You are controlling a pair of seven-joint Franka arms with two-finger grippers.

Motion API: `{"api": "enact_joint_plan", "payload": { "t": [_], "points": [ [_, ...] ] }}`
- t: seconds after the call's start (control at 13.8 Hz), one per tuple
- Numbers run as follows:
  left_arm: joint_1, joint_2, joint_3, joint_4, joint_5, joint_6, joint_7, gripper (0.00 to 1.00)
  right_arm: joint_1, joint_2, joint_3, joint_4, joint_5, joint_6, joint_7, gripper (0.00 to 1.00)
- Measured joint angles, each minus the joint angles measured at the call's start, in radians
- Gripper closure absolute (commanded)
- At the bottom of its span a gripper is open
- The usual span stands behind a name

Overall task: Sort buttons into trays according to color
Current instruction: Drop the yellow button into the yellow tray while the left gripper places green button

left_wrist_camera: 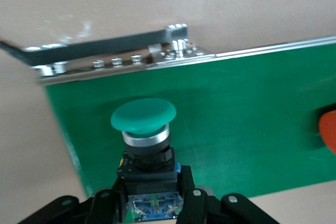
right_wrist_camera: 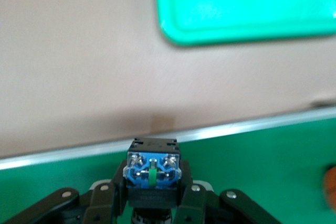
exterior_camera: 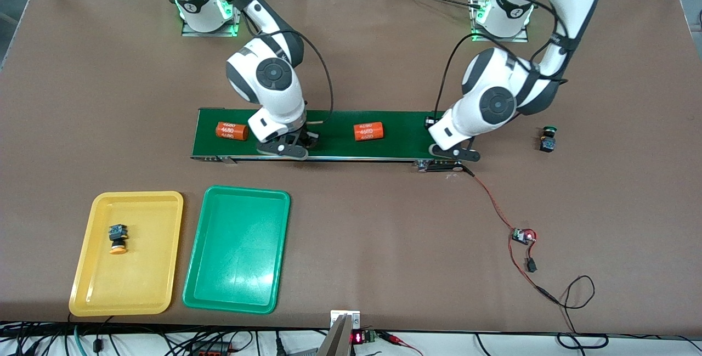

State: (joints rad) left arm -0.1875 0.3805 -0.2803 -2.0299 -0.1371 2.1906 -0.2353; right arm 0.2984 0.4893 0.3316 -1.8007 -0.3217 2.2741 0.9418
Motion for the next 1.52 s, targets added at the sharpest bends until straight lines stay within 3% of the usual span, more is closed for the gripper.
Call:
{"api": "enact_joint_plan", "payload": {
  "t": [0.07,0.29,0.51,0.87,1.08,1.23,1.52],
  "points": [
    [-0.005,0.012,0.0,0.0,0.0,0.008,0.0,0.0,-0.022,-0.01,-0.013,0.037,0.009,-0.04,-0.064,1.0],
    [-0.007,0.011,0.0,0.013,0.0,0.009,-0.002,0.0,-0.111,-0.026,-0.075,0.133,0.065,-0.109,-0.321,1.0],
    [-0.006,-0.042,0.0,0.057,0.0,-0.063,-0.02,0.0,-0.264,-0.008,-0.108,0.149,0.074,-0.109,-0.619,1.0],
    [0.083,-0.123,0.029,0.143,0.006,-0.227,-0.032,0.0,-0.435,0.114,-0.123,0.158,0.064,0.087,-0.948,0.99],
    [0.149,-0.112,0.133,0.138,0.108,-0.236,-0.009,0.0,-0.438,0.199,-0.168,0.183,0.003,0.202,-0.996,0.98],
    [0.16,-0.101,0.179,0.12,0.206,-0.24,0.031,0.0,-0.439,0.247,-0.202,0.194,-0.01,0.279,-1.029,0.76],
    [0.162,-0.078,0.256,0.075,0.335,-0.24,0.208,0.0,-0.439,0.284,-0.217,0.209,-0.011,0.318,-1.037,0.0]
  ]
}}
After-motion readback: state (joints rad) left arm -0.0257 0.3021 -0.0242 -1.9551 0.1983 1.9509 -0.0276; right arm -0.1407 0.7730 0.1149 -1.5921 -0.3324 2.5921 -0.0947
